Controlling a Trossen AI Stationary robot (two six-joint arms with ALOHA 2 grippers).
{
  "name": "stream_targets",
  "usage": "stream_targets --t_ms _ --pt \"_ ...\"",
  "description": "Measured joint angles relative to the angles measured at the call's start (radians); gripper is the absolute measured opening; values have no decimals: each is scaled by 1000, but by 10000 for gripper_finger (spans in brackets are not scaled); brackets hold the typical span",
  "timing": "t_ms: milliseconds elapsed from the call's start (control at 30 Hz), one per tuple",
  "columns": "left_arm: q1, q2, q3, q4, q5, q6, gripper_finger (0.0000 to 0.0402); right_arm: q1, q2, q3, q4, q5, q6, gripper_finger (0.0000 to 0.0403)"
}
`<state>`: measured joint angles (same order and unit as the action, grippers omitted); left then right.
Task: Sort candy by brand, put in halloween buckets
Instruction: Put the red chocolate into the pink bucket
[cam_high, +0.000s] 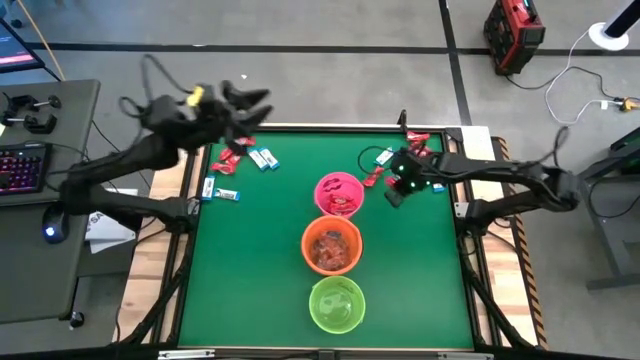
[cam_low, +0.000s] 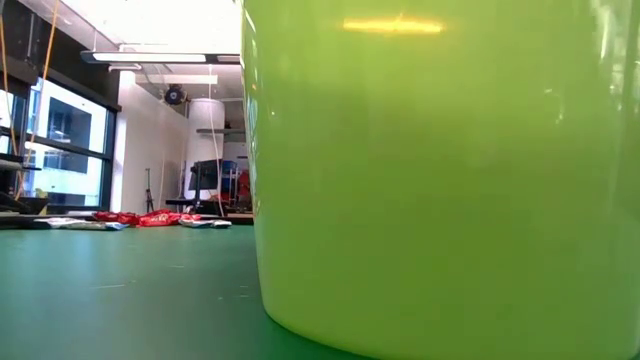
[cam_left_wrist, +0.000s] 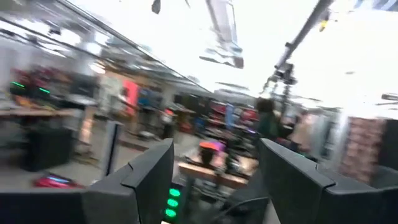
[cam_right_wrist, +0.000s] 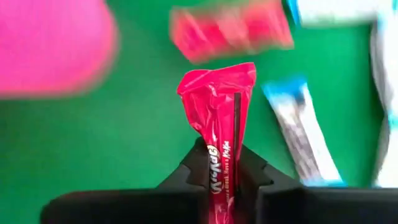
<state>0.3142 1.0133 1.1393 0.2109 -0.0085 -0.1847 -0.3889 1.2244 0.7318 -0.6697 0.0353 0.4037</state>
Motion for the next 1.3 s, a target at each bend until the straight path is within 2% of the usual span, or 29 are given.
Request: stream_targets --t_ms 133,233,333,467,567,700,933,1033,1133,1233,1300 --pt "1 -87 0 -146 -107 20 223 68 -64 98 152 1 16 49" --pt "2 -101 0 -262 -163 8 223 115 -70 144 342 -19 18 48" --pt "2 -86 -1 -361 -194 -18 223 161 -33 178 511 -48 27 38" --pt "1 -46 -2 -434 -187 -38 223 219 58 216 596 -23 39 36" --pt "-2 -19 -2 -443 -149 -23 223 242 139 241 581 14 49 58" --pt "-2 -4 -2 -463 -132 -23 223 245 236 276 543 17 52 115" --pt "-2 -13 -2 -506 -132 4 223 210 300 382 278 29 62 228" --pt "4 -13 -1 -501 -145 51 223 197 283 427 244 6 0 248" --pt "41 17 2 -521 -199 30 223 198 244 470 245 -1 -44 251" --pt "168 94 65 -736 -211 -40 223 197 205 493 242 30 -46 252" --pt "275 173 129 -930 -179 -48 223 192 183 498 236 60 -47 252"
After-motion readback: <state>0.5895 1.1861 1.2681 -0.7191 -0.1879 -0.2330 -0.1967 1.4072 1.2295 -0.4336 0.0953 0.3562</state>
